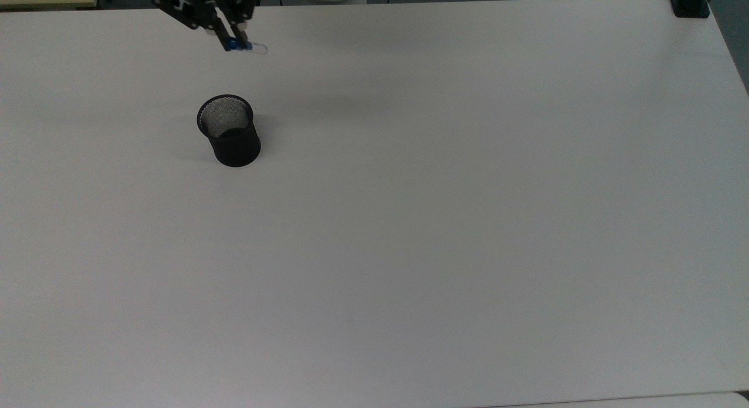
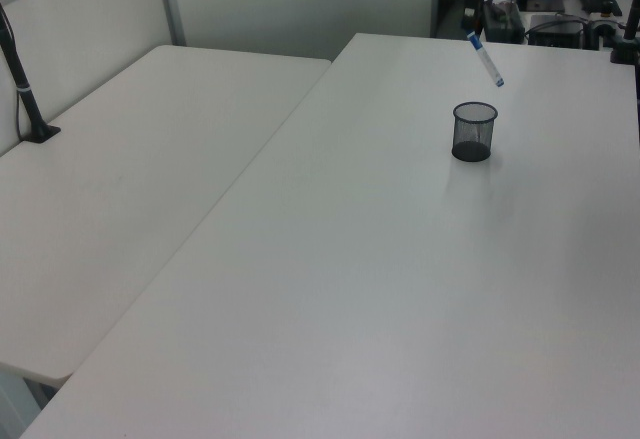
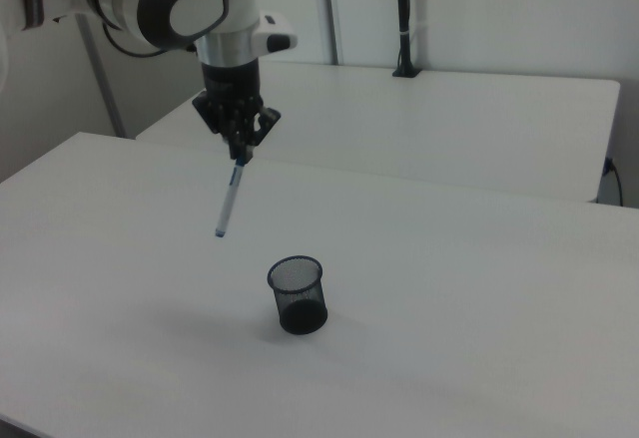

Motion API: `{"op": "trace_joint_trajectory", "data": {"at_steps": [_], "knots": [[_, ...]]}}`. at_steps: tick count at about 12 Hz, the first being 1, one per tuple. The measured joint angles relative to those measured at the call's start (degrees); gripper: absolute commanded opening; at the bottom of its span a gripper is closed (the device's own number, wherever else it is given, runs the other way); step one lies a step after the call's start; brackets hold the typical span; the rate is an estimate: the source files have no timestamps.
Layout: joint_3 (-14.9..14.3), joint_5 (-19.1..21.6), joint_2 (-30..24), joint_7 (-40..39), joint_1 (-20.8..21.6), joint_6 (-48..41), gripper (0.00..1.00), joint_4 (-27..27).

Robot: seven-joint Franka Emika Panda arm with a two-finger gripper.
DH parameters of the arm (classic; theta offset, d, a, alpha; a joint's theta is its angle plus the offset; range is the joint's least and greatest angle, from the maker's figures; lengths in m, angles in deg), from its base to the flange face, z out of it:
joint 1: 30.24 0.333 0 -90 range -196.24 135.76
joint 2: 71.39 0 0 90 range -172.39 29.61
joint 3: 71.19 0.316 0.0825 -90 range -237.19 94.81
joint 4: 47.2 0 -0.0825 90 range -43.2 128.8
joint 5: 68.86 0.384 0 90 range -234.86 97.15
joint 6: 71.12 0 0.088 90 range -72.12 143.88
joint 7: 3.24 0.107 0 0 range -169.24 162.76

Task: Remove the marker
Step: 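Carry the marker away from the cup and lower it onto the table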

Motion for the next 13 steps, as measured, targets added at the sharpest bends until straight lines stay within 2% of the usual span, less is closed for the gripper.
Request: {"op": "trace_joint_trajectory", "data": {"at_steps": [4, 9, 11, 12, 13], "knots": [[0.1, 0.0, 10.7, 8.0, 8.2, 0.6, 0.04, 0.3], [0.2, -1.6, 21.7, 17.1, 14.2, 11.4, 0.05, 0.3], [0.8, -3.9, 23.6, 20.1, 15.2, 14.5, 0.09, 0.3], [1.3, -4.9, 24.1, 21.2, 15.2, 15.7, 0.14, 0.4], [1.9, -6.0, 24.6, 22.2, 15.2, 16.6, 0.26, 0.4]]}}
